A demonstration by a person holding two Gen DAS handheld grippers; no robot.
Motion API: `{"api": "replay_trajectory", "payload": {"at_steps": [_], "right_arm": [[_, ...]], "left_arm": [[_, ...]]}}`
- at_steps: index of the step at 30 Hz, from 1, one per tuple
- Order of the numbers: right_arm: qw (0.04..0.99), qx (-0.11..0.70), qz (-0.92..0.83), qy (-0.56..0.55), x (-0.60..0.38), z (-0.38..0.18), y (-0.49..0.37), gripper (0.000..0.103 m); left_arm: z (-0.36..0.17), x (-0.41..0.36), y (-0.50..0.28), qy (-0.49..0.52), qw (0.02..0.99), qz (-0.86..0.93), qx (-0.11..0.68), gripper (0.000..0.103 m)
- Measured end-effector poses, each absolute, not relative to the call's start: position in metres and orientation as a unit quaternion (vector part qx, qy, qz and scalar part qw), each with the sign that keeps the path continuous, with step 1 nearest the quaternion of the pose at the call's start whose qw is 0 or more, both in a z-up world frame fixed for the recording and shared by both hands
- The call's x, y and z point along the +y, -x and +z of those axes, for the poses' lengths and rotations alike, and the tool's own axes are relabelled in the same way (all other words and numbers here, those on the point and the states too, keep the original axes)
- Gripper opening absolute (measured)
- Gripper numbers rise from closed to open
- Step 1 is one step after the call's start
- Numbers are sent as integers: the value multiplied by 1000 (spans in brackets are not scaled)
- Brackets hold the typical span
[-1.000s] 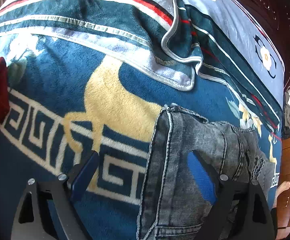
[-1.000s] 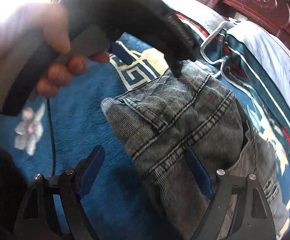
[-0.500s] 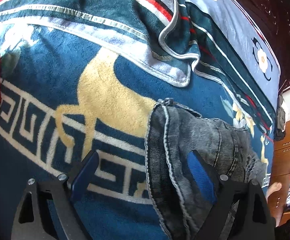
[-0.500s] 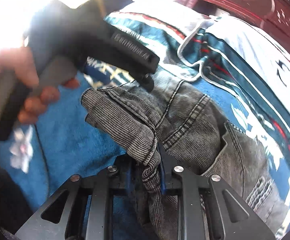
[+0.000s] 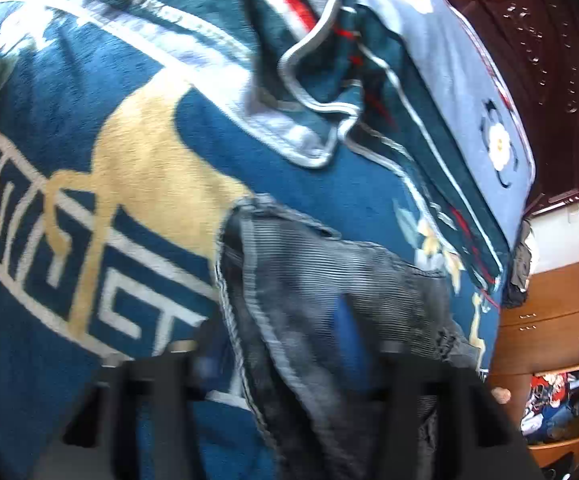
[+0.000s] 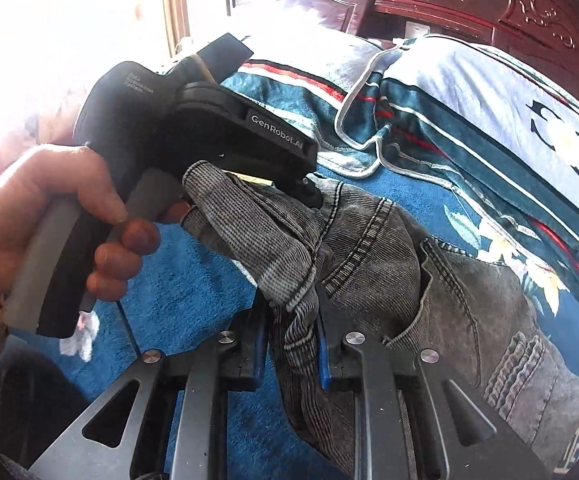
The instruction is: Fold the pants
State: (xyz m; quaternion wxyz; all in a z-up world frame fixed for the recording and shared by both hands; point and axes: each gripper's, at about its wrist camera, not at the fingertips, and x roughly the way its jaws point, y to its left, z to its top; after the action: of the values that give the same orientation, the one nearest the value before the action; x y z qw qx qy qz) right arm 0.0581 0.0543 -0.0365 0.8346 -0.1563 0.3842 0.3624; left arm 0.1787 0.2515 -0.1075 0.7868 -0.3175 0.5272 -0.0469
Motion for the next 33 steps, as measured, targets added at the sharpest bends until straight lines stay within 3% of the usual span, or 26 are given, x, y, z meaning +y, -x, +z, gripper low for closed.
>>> {"api": "replay_trajectory", "payload": {"at_steps": [3, 6, 17, 33], "right_arm": [[835, 381, 363, 162, 54, -36, -51, 18], [836, 375, 363, 170, 53, -36, -47, 17], [851, 366, 352, 131, 26, -14, -46, 16], [878, 356, 317, 52, -46, 12, -45, 16]], "left_arm": [[-92, 233, -177, 269, 811, -52, 518, 15], [-75, 217, -175, 228, 833, -48, 502, 14], [-33, 201, -167, 223, 851, -71, 470, 13], [27, 111, -154, 149, 876, -112, 444, 13]]}}
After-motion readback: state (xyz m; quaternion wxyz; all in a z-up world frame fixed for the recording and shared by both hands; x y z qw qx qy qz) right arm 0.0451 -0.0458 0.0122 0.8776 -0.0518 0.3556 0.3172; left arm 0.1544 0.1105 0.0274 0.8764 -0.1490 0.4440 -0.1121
